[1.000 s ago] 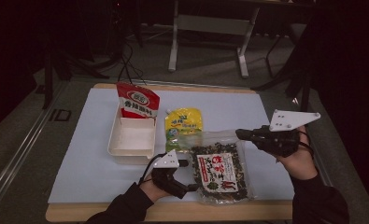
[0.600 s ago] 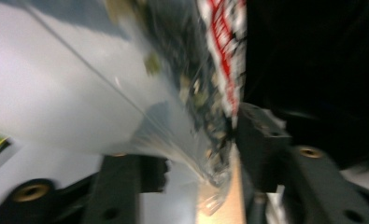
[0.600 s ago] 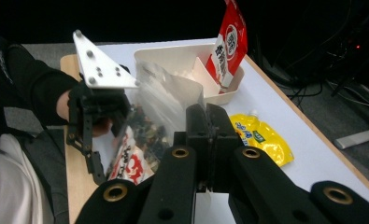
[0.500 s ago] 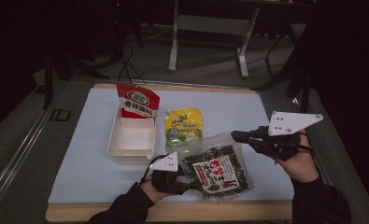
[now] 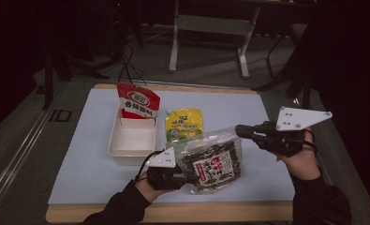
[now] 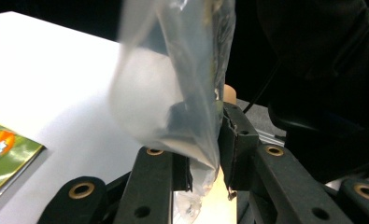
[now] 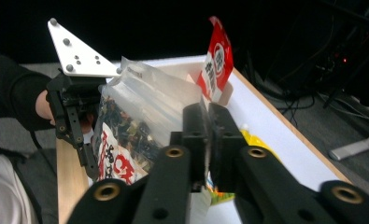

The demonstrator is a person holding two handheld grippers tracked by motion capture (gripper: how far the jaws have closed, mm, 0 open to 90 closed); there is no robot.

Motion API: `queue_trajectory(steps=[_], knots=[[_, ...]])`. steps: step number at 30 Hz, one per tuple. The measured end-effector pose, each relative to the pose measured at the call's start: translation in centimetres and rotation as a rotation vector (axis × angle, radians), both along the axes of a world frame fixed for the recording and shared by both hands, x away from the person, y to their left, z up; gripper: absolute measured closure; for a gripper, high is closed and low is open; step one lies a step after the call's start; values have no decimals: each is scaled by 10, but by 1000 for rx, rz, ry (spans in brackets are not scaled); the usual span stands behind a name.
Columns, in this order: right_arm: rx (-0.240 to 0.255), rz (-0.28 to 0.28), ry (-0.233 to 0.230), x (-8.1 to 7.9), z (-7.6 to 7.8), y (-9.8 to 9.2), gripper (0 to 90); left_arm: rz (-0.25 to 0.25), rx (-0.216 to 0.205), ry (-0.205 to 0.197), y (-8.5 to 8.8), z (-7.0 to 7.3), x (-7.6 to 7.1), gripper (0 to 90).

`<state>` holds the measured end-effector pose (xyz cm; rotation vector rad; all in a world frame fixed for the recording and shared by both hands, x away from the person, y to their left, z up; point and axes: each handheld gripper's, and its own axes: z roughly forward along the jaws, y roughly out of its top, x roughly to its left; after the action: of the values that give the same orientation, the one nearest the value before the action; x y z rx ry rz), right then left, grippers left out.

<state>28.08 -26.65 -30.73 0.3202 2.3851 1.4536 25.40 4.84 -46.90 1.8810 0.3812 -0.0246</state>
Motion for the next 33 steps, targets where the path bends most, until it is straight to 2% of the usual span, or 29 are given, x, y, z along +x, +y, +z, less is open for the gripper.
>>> queue_trajectory(steps=[2,4,5,8,9,10,11,13,17,22,25,27,28,30,31,33], knots=[[16,-6,-2,1,0,-3,767,9,-3,0,2,5,0,772],[23,-11,-3,1,-1,-4,767,9,-3,0,2,5,0,772],[34,-17,2,2,-3,-6,684,29,5,-13,6,10,1,773],[41,-38,4,3,-7,-8,600,40,15,-17,9,14,2,773],[46,-42,6,3,-9,-9,571,59,13,-28,13,17,2,773],[47,-53,7,4,-11,-10,563,58,9,-20,14,19,3,773],[46,-66,8,6,-14,-12,546,67,13,-36,16,21,3,773],[56,-80,28,9,-22,-15,513,72,12,-33,19,26,4,773],[51,-113,80,21,-42,-21,471,97,21,-59,25,36,5,773],[92,-147,138,32,-61,-28,387,118,23,-77,36,50,9,773],[113,-153,160,36,-73,-31,348,153,36,-107,44,60,13,773],[120,-157,168,37,-78,-32,316,163,35,-109,46,63,14,773],[132,-160,182,38,-86,-33,263,176,35,-119,53,70,17,773],[147,-150,202,39,-93,-34,221,192,30,-127,61,76,19,776],[152,-149,215,40,-96,-34,209,207,46,-143,65,80,20,776],[156,-141,222,40,-100,-34,191,210,37,-132,67,82,21,776]])
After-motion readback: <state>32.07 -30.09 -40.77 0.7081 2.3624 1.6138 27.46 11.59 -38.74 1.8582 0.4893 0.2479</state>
